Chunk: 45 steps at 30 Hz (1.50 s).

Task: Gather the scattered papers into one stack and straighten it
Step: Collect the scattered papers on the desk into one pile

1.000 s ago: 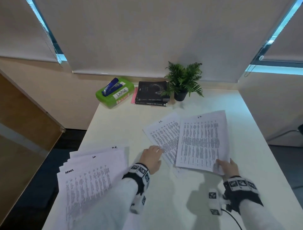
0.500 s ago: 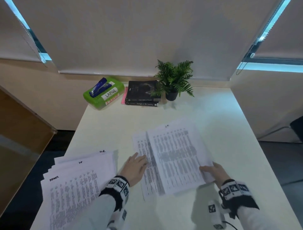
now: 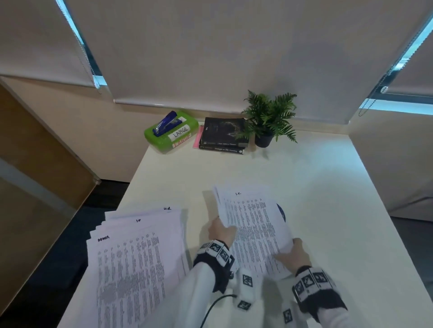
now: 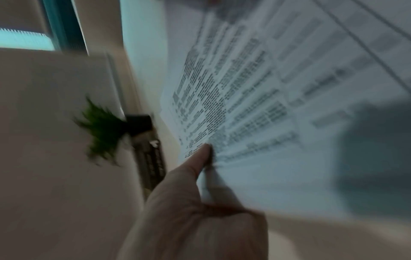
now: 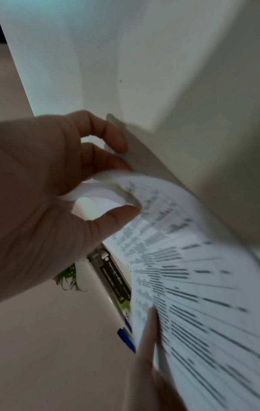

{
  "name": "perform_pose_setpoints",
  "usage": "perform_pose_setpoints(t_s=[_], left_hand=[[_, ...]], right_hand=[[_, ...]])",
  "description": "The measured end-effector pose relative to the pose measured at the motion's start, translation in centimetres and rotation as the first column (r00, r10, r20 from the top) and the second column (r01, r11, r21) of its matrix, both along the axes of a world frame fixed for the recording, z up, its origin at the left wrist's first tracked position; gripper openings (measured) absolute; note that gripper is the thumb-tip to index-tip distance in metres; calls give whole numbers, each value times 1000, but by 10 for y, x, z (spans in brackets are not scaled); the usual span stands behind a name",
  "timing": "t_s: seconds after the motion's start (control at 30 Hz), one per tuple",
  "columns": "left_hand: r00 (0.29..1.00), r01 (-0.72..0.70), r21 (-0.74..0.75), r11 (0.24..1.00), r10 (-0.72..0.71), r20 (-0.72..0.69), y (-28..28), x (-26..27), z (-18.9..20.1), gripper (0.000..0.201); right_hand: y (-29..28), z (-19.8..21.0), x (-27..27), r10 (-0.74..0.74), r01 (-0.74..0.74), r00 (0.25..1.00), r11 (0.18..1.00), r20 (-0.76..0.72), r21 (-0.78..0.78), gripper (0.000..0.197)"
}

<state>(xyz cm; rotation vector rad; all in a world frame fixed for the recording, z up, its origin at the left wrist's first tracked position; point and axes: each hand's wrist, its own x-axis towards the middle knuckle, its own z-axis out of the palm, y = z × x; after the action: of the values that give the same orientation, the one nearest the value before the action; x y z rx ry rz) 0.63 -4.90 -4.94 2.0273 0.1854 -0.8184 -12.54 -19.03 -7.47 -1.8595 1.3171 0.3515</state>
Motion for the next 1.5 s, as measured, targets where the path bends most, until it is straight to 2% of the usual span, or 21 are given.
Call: perform_pose_setpoints(t_s=[0.1,0.17,0.23,0.27,0.3,0.33,0.4,0.47,0.5,0.53,0.6,0.63,0.7,0.8,0.87,1.13,1.23,1.33,1.4,1.5], left_hand=[[982,168,-163,972,-152,109,23,0,19,39],[981,193,-267,944,-177,83,52,9,34,45],[991,136,-320,937,-130,42,89,23,39,75],[995,100,-341,935,-99,21,110,28,42,82],[998,66,-347,935,-65,16,130,34,43,77],[999,40,-329,944,-30,34,148,36,46,63],[993,-22,-243,970,50,111,185,40,41,40],[978,-79,-74,994,91,189,219,39,27,39],[971,-94,60,994,78,228,232,37,18,39],[966,-102,220,970,44,255,244,34,8,38],[967,-121,529,840,-20,253,261,27,-9,34],[965,-166,596,785,5,262,267,23,-13,36],[934,-321,577,751,150,324,275,14,-17,51],[862,-507,485,712,434,263,283,8,-20,72],[861,-494,501,711,481,167,283,9,-21,71],[945,-310,518,797,317,78,263,14,-17,67],[957,-269,464,844,290,26,247,16,-18,76],[977,-184,493,851,214,-5,221,13,-15,82],[988,-129,513,849,157,-10,199,10,-10,82],[998,-49,527,848,56,3,168,8,-7,81]], right_hand=[[-5,4,3,20,-19,1000,997,13,-78,60],[2,13,13,-3,16,984,997,176,-72,68],[20,28,29,-46,6,928,994,369,109,71],[33,36,38,-67,-31,907,974,416,223,64],[48,45,47,-82,-71,897,943,434,324,54],[63,50,56,-95,-100,894,911,438,401,45],[96,53,73,-59,-155,895,889,443,430,31],[129,43,88,68,-231,907,906,416,356,22],[145,37,93,136,-266,915,911,381,315,19],[159,30,95,198,-296,922,914,332,277,18],[184,14,98,289,-335,929,923,232,188,24],[194,9,97,319,-346,930,928,180,141,29],[211,4,93,337,-343,936,938,102,52,37],[220,2,89,249,-258,960,964,126,60,49],[219,0,87,186,-203,972,973,146,113,52],[210,2,87,115,-133,989,969,95,208,58],[193,5,85,102,-101,995,976,6,195,57],[170,9,75,97,-83,990,987,-99,138,50],[154,6,68,-4,15,997,990,-79,139,52],[132,5,60,-177,173,984,966,6,194,64]])
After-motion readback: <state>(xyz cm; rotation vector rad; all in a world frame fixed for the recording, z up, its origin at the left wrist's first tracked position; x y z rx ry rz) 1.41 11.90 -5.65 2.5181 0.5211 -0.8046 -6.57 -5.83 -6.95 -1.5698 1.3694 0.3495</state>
